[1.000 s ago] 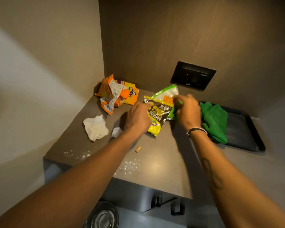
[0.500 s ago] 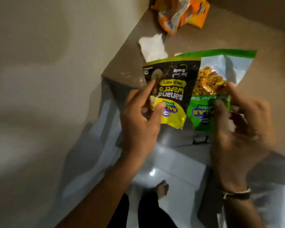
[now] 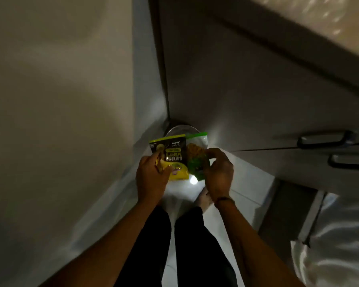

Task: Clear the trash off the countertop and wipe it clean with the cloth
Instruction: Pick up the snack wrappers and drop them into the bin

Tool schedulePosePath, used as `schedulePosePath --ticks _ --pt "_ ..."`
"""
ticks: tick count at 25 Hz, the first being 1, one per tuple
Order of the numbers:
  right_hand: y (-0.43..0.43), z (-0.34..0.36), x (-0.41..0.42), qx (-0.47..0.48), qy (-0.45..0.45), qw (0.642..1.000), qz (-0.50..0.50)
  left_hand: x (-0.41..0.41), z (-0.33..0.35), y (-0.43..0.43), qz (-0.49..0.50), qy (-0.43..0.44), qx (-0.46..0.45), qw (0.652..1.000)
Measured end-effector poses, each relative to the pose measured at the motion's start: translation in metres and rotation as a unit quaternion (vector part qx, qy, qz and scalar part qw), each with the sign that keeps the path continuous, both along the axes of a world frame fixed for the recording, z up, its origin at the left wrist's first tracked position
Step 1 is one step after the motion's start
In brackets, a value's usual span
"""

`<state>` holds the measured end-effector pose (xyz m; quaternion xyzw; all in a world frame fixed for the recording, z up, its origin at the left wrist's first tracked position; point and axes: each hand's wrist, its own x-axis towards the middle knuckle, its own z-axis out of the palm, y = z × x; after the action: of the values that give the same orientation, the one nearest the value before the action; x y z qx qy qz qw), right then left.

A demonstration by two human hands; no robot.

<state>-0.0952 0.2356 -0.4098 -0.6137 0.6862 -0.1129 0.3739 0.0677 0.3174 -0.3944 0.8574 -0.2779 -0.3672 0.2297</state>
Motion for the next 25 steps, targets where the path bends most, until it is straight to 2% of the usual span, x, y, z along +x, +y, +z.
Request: schedulePosePath --ticks 3,5,8,11,14,16,20,25 --pt "-0.024 -0.078 0.009 0.037 0.089 0.994 0.054 0.007 -0.075 -0.034 -0.037 -0.002 0.095 0.995" --pt "-0.042 -0.126 0.015 0.059 0.121 0.989 0.065 0.011 -0.124 -0.054 -0.060 -0.020 0.128 0.990" --pt "-0.064 -0.180 0.016 0.090 0.130 0.983 0.089 0.008 -0.182 -0.070 -0.090 0.005 0.099 0.991" --pt "-0.075 -0.199 0.016 0.120 0.083 0.982 0.123 0.007 -0.203 -0.067 -0.110 0.049 0.081 0.989" --pt "-0.064 -0.174 0.006 0.130 -0.013 0.990 0.047 0.005 -0.186 -0.048 -0.087 0.044 0.082 0.992" --pt "-0.043 -0.136 -0.006 0.096 -0.015 0.995 0.026 0.001 -0.154 -0.028 -0.077 0.028 0.076 0.994" --pt "-0.007 -0.051 -0.024 0.007 0.053 0.991 0.126 -0.012 -0.072 -0.002 -0.174 -0.053 0.059 0.982" --pt "-0.018 0.066 -0.004 -0.189 0.107 0.955 0.201 -0.013 0.043 -0.028 -0.270 -0.184 -0.073 0.942"
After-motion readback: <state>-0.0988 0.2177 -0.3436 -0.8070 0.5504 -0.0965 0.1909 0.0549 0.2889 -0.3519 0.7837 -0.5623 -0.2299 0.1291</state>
